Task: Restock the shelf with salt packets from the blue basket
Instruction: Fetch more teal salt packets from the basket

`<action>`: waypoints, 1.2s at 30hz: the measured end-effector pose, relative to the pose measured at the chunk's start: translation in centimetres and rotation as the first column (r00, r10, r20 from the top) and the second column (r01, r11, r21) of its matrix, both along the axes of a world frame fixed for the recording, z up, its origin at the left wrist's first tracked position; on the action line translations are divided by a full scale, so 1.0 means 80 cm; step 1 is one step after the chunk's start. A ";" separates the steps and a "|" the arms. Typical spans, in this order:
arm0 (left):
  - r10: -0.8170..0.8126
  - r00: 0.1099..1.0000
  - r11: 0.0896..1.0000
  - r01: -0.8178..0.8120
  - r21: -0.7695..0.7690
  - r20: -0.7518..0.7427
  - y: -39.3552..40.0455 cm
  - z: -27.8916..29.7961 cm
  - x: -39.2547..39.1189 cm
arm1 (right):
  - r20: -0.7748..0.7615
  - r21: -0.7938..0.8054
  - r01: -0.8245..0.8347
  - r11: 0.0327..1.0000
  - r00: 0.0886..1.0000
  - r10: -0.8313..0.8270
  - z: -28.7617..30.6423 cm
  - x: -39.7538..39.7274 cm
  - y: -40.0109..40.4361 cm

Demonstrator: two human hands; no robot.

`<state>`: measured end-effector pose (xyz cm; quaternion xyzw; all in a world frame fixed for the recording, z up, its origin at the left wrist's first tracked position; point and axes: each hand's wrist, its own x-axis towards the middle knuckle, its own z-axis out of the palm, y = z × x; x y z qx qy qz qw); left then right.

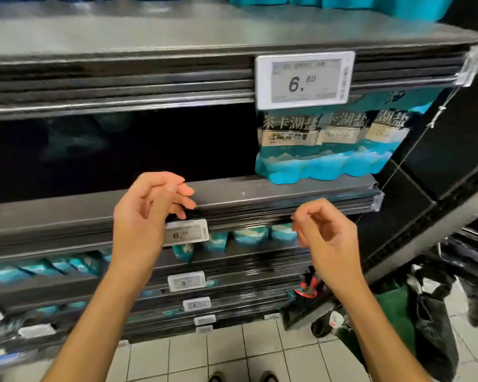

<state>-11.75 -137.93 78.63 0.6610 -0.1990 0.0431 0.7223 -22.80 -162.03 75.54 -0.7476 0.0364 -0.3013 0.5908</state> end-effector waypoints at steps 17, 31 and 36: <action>0.780 0.521 0.623 -0.703 0.343 -0.347 0.217 -0.231 -0.265 | -0.500 0.306 -0.562 0.768 0.592 0.632 -0.148 -0.011 0.192; 0.863 -0.082 0.182 -0.869 0.459 -0.498 0.192 -0.271 -0.439 | -0.695 0.308 -0.866 0.394 0.078 0.715 -0.243 -0.054 0.264; 0.805 -0.207 0.092 -0.882 0.462 -0.556 0.189 -0.292 -0.474 | -0.717 0.356 -0.886 0.297 -0.055 0.695 -0.245 -0.051 0.333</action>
